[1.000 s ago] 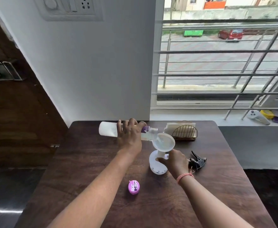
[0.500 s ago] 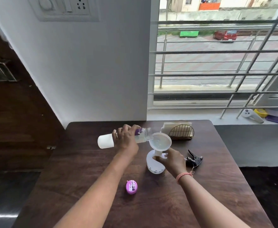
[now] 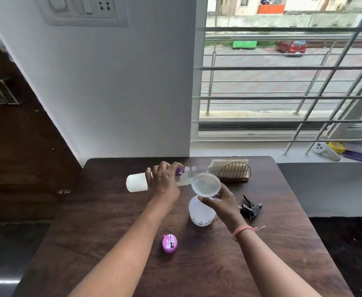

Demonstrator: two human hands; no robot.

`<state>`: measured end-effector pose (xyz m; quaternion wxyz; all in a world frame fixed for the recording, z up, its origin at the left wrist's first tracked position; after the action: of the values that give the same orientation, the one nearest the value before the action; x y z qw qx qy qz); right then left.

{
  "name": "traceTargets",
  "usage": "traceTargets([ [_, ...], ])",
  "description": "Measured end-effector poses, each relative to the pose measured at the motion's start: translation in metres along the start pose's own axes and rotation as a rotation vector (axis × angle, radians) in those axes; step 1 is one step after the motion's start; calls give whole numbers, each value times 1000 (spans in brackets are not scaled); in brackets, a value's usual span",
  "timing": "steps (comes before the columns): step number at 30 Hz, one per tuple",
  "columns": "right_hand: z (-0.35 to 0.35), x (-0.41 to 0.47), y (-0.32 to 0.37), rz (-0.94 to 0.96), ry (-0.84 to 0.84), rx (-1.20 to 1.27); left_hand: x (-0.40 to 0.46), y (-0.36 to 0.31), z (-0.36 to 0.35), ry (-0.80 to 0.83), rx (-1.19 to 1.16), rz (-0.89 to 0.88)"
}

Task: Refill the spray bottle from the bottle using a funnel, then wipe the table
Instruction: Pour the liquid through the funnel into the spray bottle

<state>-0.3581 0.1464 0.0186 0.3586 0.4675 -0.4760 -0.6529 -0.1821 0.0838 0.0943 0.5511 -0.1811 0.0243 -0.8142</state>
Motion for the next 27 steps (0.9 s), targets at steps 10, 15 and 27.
traceTargets([
  [10,0,-5,9,22,30,104,1,-3,5,5,24,-11],
  [15,1,-4,11,26,34,119,1,-4,5,-9,49,-25],
  [27,3,-2,10,43,33,101,2,-15,14,-14,133,-74],
])
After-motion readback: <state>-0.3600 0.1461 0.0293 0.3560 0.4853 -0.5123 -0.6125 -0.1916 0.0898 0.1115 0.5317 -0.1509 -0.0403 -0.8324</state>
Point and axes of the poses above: each hand's wrist, its own x-axis towards the middle knuckle, its own z-axis out of the back of the hand, y = z × x, the point moved 2 cm from there along x, towards the middle knuckle, and after that the axes turned 10 degrees about -z, right-handed, at the moved point
